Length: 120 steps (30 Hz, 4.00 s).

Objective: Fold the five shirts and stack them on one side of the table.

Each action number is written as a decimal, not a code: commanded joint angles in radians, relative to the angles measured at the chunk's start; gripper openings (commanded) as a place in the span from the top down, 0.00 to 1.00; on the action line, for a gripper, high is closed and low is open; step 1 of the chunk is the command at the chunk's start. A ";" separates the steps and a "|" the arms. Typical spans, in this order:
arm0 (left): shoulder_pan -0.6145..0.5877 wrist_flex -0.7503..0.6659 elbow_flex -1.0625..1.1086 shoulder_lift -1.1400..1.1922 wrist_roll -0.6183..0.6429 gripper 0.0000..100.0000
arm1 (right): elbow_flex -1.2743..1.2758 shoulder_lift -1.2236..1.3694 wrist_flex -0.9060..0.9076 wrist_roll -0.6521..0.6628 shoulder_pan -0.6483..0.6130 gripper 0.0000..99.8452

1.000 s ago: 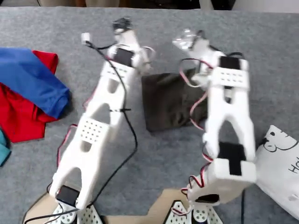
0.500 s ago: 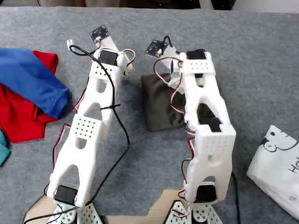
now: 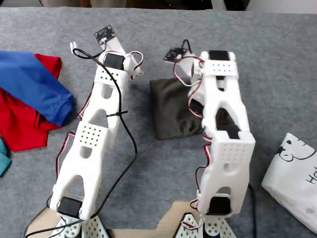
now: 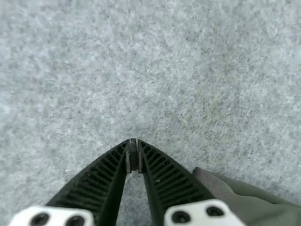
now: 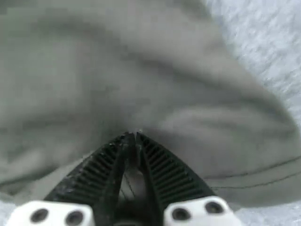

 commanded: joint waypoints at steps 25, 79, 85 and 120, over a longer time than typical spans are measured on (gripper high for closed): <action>-0.006 -0.015 -0.051 -0.015 0.005 0.98 | 0.039 -0.196 0.307 0.075 0.371 0.98; 0.230 0.006 0.120 -0.166 -0.037 0.98 | -1.242 0.381 0.364 -0.180 0.228 0.98; 0.166 -0.074 0.126 -0.125 -0.037 0.98 | -1.027 0.302 0.365 -0.184 0.251 0.98; 0.160 -0.167 0.143 -0.038 -0.032 0.98 | 0.294 -0.251 0.029 -0.011 0.306 0.98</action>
